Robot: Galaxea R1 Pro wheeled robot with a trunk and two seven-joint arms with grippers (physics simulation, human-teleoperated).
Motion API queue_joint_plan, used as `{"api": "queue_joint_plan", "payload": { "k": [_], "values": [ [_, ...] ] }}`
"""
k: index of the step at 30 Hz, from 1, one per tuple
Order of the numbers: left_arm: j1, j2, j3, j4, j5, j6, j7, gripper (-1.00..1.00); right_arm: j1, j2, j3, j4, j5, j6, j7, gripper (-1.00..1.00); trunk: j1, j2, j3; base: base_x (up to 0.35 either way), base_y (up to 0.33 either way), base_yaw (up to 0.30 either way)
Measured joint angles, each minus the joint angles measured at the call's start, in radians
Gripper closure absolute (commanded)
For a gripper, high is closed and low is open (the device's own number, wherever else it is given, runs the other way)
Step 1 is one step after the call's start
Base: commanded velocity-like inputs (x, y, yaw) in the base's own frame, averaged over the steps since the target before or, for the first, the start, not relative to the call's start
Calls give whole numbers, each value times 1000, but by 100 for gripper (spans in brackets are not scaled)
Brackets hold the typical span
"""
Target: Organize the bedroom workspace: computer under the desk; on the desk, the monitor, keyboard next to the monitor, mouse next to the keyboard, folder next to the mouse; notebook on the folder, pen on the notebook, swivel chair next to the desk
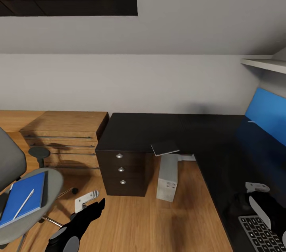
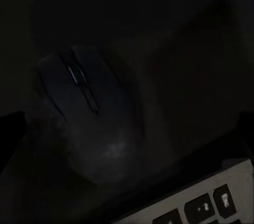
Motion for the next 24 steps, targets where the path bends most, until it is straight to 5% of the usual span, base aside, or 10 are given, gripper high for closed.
{"api": "queue_joint_plan", "payload": {
  "k": [12,18,24],
  "values": [
    [0,0,0,4,1,3,0,-100,0,0,2,-13,-1,-28,4,-100,0,0,0,0,0,0],
    [0,2,-1,32,0,1,1,-100,3,6,0,-131,-7,-87,6,-100,0,0,0,0,0,0],
    [0,2,-1,39,0,-1,2,-100,6,71,0,-217,-13,-92,3,-100,0,0,0,0,0,0]
  ]
}}
